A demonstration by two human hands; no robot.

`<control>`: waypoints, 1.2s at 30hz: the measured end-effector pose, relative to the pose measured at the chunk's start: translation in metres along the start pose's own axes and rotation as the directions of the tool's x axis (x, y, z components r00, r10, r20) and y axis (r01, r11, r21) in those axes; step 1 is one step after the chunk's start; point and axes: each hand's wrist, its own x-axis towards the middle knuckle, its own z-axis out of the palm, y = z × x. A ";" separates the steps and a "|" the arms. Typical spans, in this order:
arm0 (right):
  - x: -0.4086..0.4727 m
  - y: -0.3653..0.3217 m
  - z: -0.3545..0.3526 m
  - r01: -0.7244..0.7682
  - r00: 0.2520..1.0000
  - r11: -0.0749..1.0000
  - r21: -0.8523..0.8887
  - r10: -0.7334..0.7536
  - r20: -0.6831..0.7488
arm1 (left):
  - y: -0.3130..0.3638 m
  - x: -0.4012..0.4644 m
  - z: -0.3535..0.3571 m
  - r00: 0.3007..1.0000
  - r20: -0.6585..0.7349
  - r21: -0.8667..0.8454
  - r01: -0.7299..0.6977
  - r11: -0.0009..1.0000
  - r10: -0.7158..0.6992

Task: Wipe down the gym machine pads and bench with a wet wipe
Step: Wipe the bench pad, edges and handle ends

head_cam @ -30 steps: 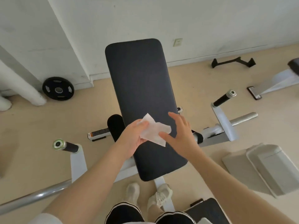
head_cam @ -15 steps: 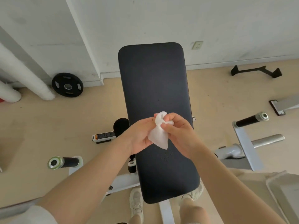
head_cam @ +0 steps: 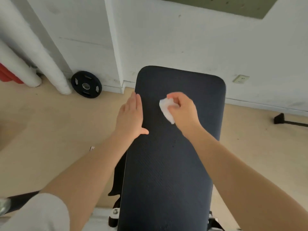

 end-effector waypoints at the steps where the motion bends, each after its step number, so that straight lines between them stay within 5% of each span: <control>1: 0.016 -0.005 0.005 0.081 0.997 0.994 -0.072 -0.081 0.001 | -0.002 0.004 0.003 1.000 0.026 0.038 0.001 0.999 -0.002; 7: 0.101 -0.027 0.044 0.578 0.769 0.678 -0.453 -0.639 0.024 | -0.004 0.014 0.008 0.998 0.068 0.023 -0.011 1.000 0.009; 12: 0.132 -0.026 0.071 0.712 0.659 0.472 -0.520 -0.704 0.264 | -0.006 0.016 0.014 0.999 0.039 -0.036 -0.009 0.999 0.010; 16: 0.104 0.011 0.066 0.740 0.649 0.448 -0.502 -0.671 0.358 | -0.009 0.018 0.021 0.999 -0.033 -0.037 -0.003 0.999 0.002; 20: 0.071 0.039 0.051 0.835 0.535 0.350 -0.424 -0.694 0.481 | -0.012 0.019 0.025 1.000 -0.025 -0.056 -0.017 0.998 0.015; 24: 0.108 0.007 0.033 0.727 0.668 0.393 -0.563 -0.594 0.449 | -0.010 0.018 0.025 1.000 -0.011 -0.057 0.012 0.998 -0.012; 29: 0.126 0.004 0.037 0.663 0.658 0.444 -0.603 -0.730 0.187 | -0.006 0.015 0.019 1.000 0.000 -0.036 -0.011 0.999 0.011; 36: 0.043 0.057 0.038 0.746 0.635 0.389 -0.541 -0.662 0.400 | 0.002 0.014 0.014 0.998 0.047 -0.058 0.055 0.997 -0.052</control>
